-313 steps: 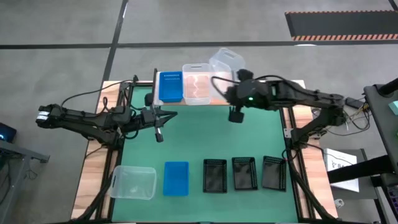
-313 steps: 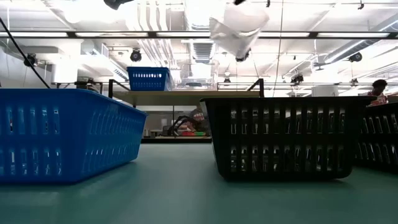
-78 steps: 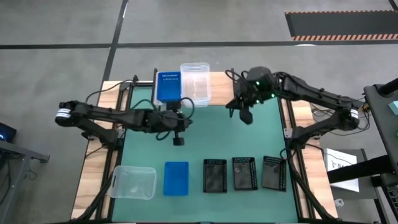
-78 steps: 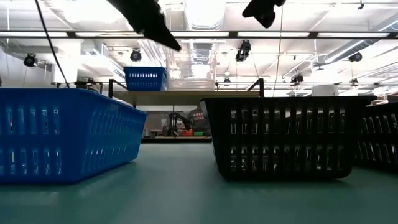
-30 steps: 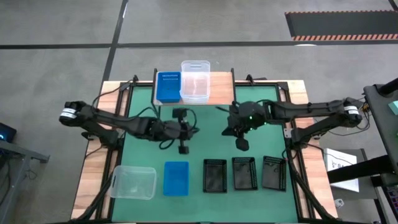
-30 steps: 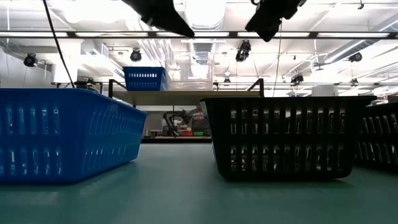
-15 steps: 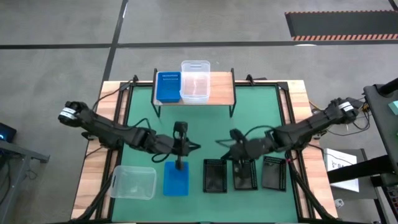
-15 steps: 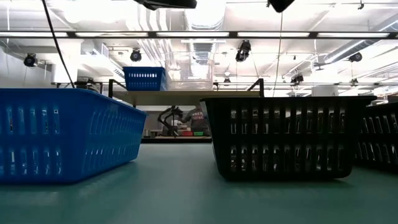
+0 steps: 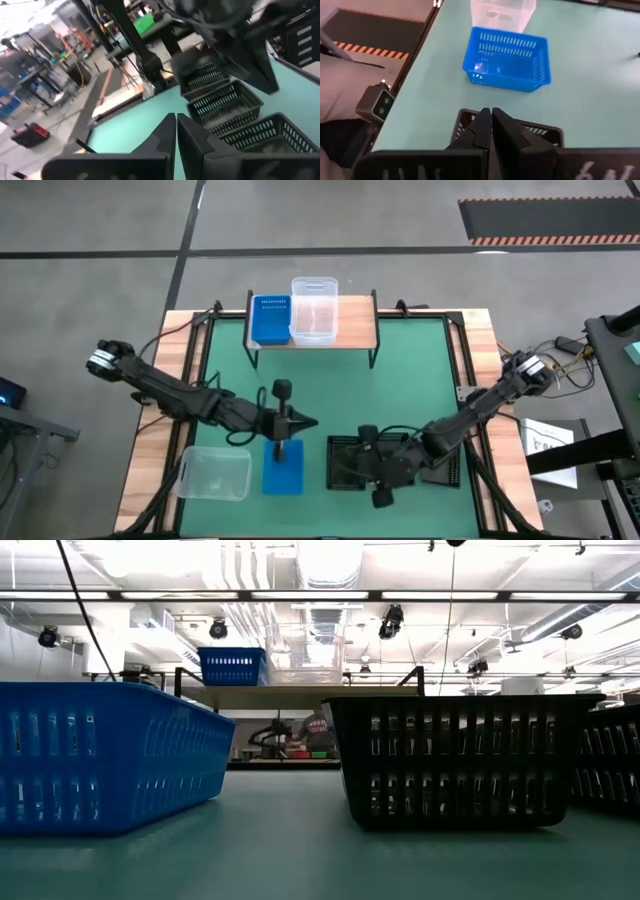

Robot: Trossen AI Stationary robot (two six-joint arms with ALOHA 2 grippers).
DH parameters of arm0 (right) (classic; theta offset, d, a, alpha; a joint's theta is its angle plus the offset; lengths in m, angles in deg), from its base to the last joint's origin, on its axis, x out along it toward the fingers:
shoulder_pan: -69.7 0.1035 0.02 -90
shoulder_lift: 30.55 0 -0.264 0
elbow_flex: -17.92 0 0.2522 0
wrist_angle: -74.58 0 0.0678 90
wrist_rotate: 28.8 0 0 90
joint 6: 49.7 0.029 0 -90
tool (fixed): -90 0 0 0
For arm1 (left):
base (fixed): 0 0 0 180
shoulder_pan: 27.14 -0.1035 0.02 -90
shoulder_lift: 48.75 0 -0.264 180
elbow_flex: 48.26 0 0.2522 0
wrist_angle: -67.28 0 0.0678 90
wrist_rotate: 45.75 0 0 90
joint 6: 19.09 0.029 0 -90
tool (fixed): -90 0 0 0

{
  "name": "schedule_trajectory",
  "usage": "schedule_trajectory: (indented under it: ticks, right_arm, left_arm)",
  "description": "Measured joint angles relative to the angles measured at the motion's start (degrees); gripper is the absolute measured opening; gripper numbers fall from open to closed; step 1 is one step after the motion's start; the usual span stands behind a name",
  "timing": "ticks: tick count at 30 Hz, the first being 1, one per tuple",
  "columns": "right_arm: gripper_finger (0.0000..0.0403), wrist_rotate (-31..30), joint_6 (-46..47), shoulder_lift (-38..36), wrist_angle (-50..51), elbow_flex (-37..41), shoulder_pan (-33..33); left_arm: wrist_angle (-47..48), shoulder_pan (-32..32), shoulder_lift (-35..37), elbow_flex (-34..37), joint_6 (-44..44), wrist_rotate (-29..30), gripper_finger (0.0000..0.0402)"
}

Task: Stack baskets on shelf by color
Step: Put the left black bin on the shelf

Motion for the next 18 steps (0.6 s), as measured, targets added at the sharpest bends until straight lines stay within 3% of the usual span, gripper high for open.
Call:
schedule_trajectory:
  ticks: [6, 18]
  right_arm:
    - [0.005, 3.6, 4.6, 5.3, 5.1, -6.2, 0.4]
    - [0.0161, 5.2, 12.8, 15.0, 15.8, -16.4, 0.6]
  left_arm:
    - [0.0, 0.1, 4.2, 0.9, 1.4, 0.0, 0.0]
    - [-1.4, 1.5, 10.9, 7.6, -2.0, 0.0, 0.0]
